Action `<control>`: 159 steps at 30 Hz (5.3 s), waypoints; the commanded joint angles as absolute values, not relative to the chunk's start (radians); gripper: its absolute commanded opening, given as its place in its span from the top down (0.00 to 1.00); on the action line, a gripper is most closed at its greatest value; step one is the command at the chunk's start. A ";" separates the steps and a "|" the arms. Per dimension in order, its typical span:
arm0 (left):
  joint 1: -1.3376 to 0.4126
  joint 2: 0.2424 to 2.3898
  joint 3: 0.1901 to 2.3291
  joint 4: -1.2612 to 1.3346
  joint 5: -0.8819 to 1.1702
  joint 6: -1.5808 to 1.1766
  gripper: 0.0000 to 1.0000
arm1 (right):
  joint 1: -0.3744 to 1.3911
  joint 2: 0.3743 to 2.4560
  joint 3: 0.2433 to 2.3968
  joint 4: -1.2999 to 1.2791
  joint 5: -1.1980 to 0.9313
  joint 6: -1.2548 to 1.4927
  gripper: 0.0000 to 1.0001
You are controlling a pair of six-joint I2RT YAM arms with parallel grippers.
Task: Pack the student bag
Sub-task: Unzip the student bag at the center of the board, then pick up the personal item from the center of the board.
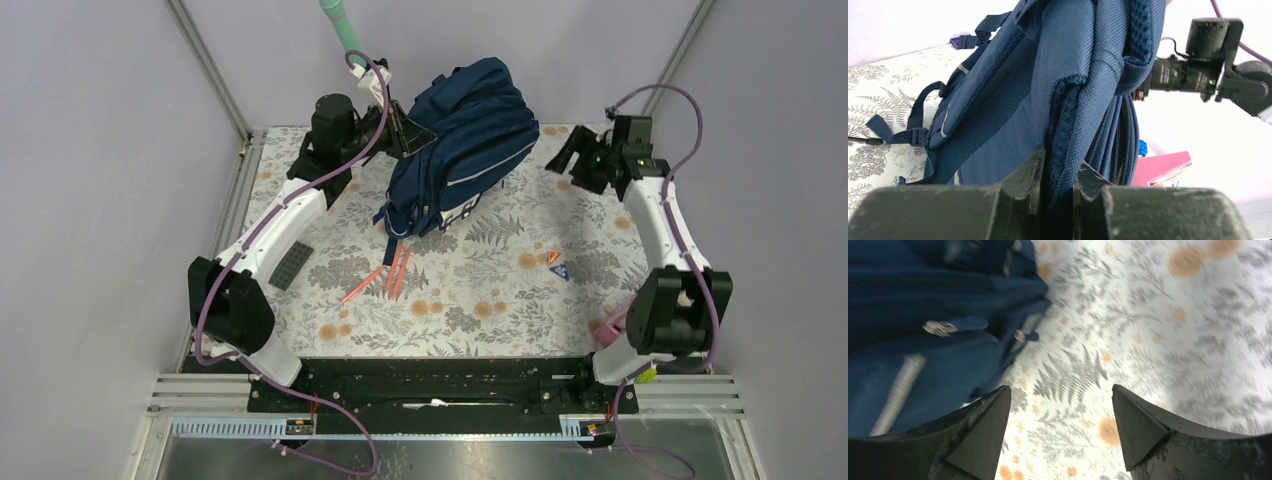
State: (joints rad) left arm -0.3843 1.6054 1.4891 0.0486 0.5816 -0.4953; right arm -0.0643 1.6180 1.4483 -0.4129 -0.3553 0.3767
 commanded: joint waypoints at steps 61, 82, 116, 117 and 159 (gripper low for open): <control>-0.371 1.505 1.489 0.215 0.598 -0.509 1.00 | 0.123 1.744 1.072 -0.444 0.174 0.515 0.68; -0.371 1.500 1.489 0.221 0.598 -0.514 1.00 | 0.220 1.626 0.941 -0.452 0.108 0.498 0.72; -0.371 1.475 1.486 0.227 0.599 -0.519 1.00 | 0.352 1.662 0.988 -0.539 0.150 0.435 0.45; -0.371 1.473 1.487 0.226 0.597 -0.516 1.00 | 0.354 1.665 0.992 -0.544 0.148 0.433 0.47; -0.367 1.442 1.490 0.246 0.604 -0.533 1.00 | 0.460 1.831 1.206 -0.729 0.295 0.477 0.99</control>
